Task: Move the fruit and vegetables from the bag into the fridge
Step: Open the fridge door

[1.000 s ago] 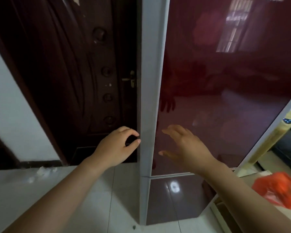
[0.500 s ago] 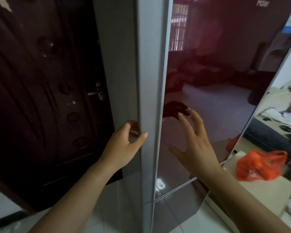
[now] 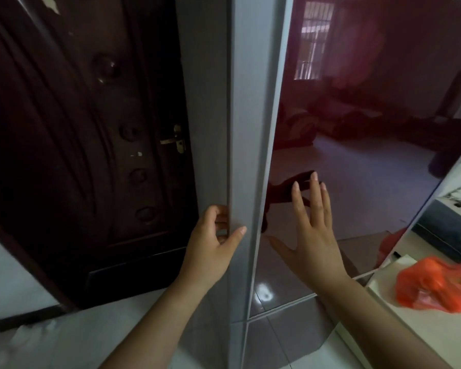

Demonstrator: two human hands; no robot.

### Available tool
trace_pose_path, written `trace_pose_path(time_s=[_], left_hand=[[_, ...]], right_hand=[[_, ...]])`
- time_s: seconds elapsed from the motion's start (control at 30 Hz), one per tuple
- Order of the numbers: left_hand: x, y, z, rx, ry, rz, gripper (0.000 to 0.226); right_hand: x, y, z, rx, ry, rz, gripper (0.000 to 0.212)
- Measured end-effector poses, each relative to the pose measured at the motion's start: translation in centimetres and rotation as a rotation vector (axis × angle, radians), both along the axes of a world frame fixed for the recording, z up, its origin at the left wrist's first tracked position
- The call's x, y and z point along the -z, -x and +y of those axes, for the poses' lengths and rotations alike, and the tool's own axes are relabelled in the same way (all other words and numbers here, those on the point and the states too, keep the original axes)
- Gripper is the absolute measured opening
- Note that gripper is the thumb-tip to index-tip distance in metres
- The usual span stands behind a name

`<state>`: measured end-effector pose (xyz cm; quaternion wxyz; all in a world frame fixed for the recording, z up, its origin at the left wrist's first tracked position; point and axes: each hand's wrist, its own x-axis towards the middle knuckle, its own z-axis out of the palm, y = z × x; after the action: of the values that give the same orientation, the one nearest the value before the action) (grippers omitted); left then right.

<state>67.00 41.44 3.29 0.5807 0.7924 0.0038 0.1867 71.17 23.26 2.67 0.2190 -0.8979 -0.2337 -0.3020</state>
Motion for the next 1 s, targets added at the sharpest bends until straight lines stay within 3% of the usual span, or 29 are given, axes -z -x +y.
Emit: trace_pose_path(time_s=[0.1, 0.27, 0.5, 0.67, 0.87, 1.0], left_hand=[[0.0, 0.2, -1.2, -0.112, 0.076, 0.022, 0.032], [-0.5, 0.1, -2.9, -0.204, 0.292, 0.051, 0.02], [-1.1, 0.7, -5.2, -0.335, 0.368, 0.031, 0.022], [-0.9, 3.2, -7.6, -0.396, 0.346, 0.01, 0.023], [0.0, 9.4, -12.7, -0.448, 0.165, -0.026, 0.021], [0.5, 13.2, -16.6, -0.434, 0.149, -0.051, 0.02]], right_hand=[[0.5, -0.5, -1.2, -0.045, 0.023, -0.049, 0.091], [0.7, -2.1, -3.1, -0.059, 0.004, -0.092, 0.096], [0.9, -2.8, -4.1, -0.141, 0.072, -0.089, 0.095], [1.4, -1.5, -5.9, -0.231, 0.067, -0.101, 0.1], [2.0, 2.2, -10.8, -0.315, 0.03, -0.147, 0.096], [1.7, 5.4, -15.1, -0.399, 0.02, -0.089, 0.096]])
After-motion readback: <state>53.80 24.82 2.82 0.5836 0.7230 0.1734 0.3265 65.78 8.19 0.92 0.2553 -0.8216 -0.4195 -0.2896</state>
